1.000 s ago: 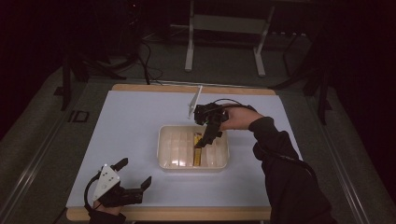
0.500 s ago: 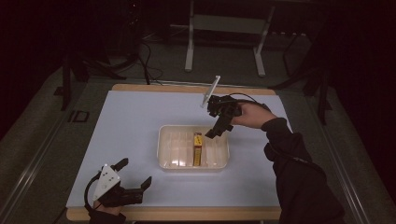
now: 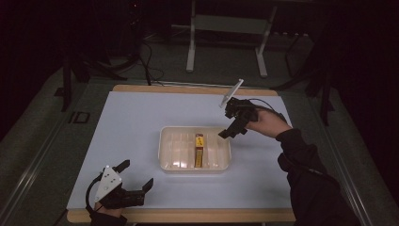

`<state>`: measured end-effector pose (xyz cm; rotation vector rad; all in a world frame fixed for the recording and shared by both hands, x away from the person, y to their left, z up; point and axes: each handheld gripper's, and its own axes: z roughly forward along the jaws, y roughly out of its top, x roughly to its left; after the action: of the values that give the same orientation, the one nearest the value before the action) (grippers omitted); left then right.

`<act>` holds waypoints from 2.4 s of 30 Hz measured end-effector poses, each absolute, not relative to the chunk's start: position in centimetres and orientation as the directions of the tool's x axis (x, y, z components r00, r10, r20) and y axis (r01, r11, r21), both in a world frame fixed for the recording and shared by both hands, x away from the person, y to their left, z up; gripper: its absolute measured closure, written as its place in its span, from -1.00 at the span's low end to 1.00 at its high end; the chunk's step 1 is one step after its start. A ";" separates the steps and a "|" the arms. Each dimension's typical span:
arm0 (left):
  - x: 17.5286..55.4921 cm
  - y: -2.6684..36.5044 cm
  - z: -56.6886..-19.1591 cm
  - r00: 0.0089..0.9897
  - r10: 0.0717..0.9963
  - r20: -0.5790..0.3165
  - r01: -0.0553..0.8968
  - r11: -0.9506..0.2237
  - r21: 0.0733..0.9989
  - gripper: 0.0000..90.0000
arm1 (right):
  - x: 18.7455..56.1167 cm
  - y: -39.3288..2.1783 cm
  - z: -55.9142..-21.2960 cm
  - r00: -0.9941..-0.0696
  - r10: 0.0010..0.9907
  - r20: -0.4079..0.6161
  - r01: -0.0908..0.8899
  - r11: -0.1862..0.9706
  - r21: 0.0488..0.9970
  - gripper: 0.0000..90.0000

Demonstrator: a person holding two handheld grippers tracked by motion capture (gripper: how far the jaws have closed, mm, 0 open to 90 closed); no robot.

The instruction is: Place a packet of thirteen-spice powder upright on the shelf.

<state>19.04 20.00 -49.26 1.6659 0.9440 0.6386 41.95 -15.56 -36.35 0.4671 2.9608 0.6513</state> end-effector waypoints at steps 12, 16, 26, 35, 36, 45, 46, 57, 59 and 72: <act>19.0 20.0 -49.3 0.540 0.840 -0.049 0.270 -0.118 0.956 -1.00 | 41.1 -18.8 -38.7 -0.888 0.460 0.019 0.407 0.765 0.500 -0.70; 19.0 20.1 -49.3 0.539 0.841 -0.048 0.270 -0.118 0.956 -1.00 | 40.8 -19.5 -38.9 -0.871 0.491 0.006 0.422 0.743 0.519 -0.70; 19.0 20.1 -49.3 0.539 0.841 -0.050 0.272 -0.118 0.955 -1.00 | 39.1 -21.2 -39.6 -0.782 0.622 -0.048 0.461 0.629 0.626 -0.70; 19.0 20.0 -49.3 0.541 0.839 -0.051 0.270 -0.117 0.956 -1.00 | 37.8 -22.8 -41.6 -0.701 0.710 -0.059 0.473 0.525 0.707 -0.70; 19.0 20.0 -49.3 0.541 0.839 -0.051 0.270 -0.117 0.956 -1.00 | 37.8 -22.8 -41.6 -0.701 0.710 -0.059 0.473 0.525 0.707 -0.70; 19.0 20.0 -49.2 0.545 0.837 -0.049 0.271 -0.121 0.955 -1.00 | 36.4 -25.1 -43.7 -0.625 0.781 -0.015 0.498 0.413 0.762 -0.71; 19.0 20.0 -49.3 0.546 0.837 -0.048 0.272 -0.123 0.955 -1.00 | 36.2 -25.3 -43.9 -0.618 0.786 -0.019 0.499 0.411 0.763 -0.71; 19.1 19.9 -49.3 0.554 0.831 -0.051 0.274 -0.124 0.954 -1.00 | 34.2 -26.8 -45.7 -0.521 0.853 -0.022 0.496 0.323 0.806 -0.72; 19.1 19.9 -49.3 0.558 0.828 -0.054 0.276 -0.124 0.953 -1.00 | 33.8 -27.0 -45.8 -0.502 0.865 -0.032 0.489 0.314 0.814 -0.72; 19.0 19.8 -49.2 0.571 0.819 -0.051 0.273 -0.131 0.953 -1.00 | 31.6 -28.7 -46.6 -0.428 0.901 -0.073 0.441 0.279 0.853 -0.72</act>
<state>18.99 19.80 -49.19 1.6855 0.9201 0.6083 31.65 -28.75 -46.61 1.2011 1.9895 1.0609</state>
